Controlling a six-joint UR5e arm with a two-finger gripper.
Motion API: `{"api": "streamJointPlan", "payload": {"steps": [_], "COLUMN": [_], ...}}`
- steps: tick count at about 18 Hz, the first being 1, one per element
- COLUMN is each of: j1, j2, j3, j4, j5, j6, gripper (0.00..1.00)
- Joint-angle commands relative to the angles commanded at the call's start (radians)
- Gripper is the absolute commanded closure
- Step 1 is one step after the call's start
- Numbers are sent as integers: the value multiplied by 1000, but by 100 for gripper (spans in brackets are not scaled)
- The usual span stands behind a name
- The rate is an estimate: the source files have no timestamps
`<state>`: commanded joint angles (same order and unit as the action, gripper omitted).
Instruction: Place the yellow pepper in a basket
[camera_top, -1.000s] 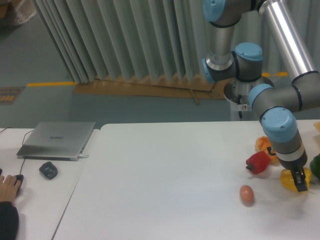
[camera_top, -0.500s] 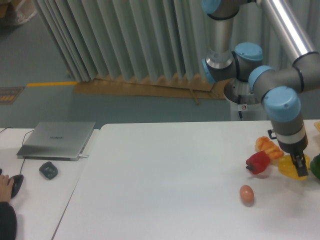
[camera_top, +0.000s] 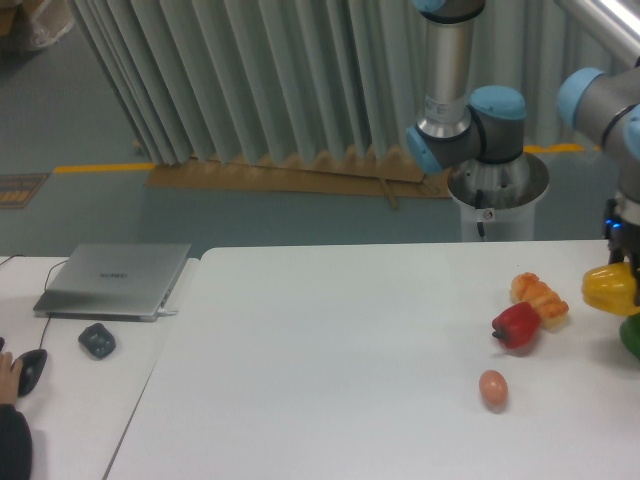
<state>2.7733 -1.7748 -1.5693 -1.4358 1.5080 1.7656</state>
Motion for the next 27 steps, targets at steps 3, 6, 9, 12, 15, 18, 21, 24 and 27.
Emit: {"api": "streamJointPlan", "payload": {"steps": [3,6,9,12,15,18,21,24,27], "j1": [41,112,124,114,126,146,166,170,170], "j2": [-8,-12,-32,-66,-72,-92,-115,-121,-124], "j3": [12,32,41,60,55,61,49,43,37], "j4": [8,14,17,38,54,55,99,118,120], "j5": [6,6,73,178,176,176,181,182,182], "j6": [18,202,328,390,402,400,402,402,402], "gripper": [43,44,44,44,44,44,43,43,39]}}
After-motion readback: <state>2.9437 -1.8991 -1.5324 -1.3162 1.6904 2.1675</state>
